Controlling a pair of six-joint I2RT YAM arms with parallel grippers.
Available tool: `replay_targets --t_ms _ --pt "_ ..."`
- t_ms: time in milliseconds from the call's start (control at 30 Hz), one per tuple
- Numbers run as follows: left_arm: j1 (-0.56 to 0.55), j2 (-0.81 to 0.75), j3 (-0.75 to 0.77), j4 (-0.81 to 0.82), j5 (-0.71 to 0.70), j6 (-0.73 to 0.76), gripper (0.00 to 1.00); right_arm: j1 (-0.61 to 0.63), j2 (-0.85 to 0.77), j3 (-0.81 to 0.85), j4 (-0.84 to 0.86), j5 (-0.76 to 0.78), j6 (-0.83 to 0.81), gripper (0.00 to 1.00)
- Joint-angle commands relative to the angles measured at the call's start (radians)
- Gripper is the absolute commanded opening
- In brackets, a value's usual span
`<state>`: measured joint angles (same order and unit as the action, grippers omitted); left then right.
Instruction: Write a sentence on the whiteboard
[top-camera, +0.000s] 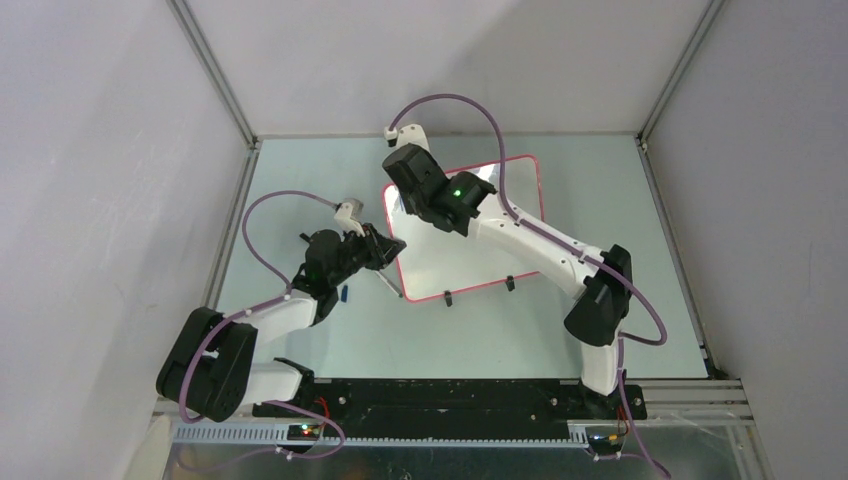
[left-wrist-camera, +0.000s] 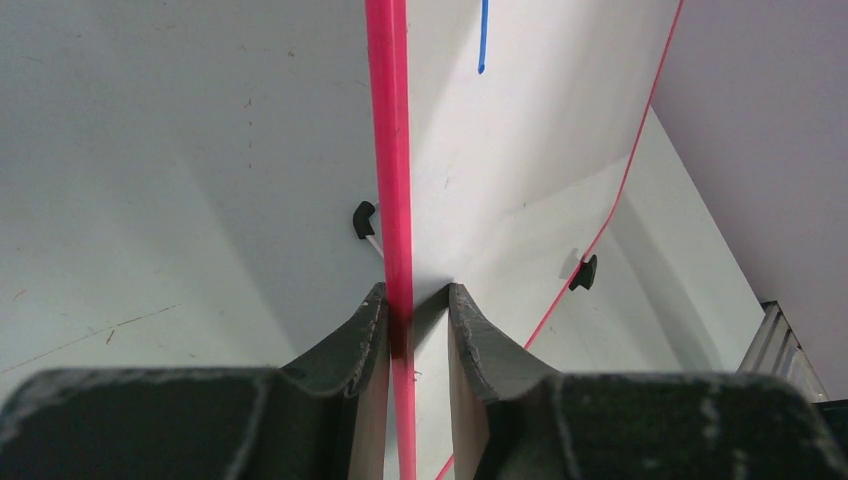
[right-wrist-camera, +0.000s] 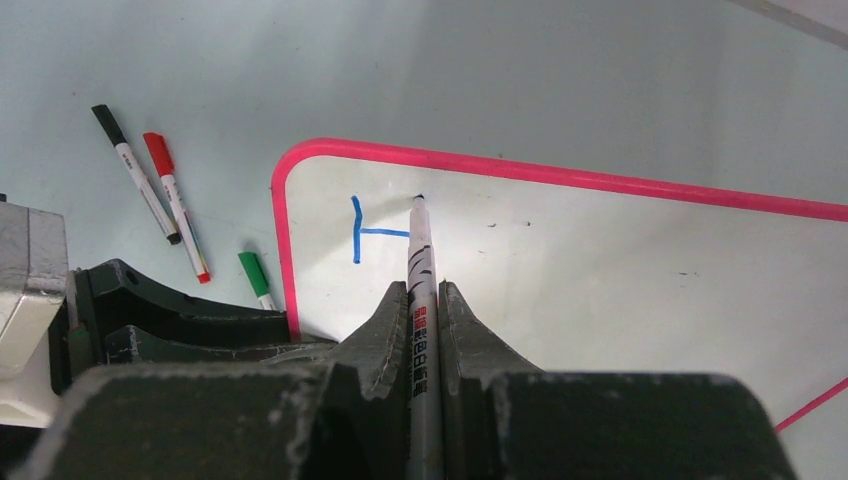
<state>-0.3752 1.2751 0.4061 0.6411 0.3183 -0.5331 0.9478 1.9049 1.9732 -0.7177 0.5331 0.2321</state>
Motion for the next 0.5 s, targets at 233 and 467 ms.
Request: replay_targets --t_ms 233,467 --pt "0.002 -0.022 0.015 -0.018 -0.049 0.042 0.08 -0.003 0.007 0.028 -0.004 -0.002 0.012 0.0" --pt "0.001 -0.024 0.016 -0.021 -0.047 0.044 0.08 0.004 -0.002 -0.002 -0.009 -0.002 0.018 0.0"
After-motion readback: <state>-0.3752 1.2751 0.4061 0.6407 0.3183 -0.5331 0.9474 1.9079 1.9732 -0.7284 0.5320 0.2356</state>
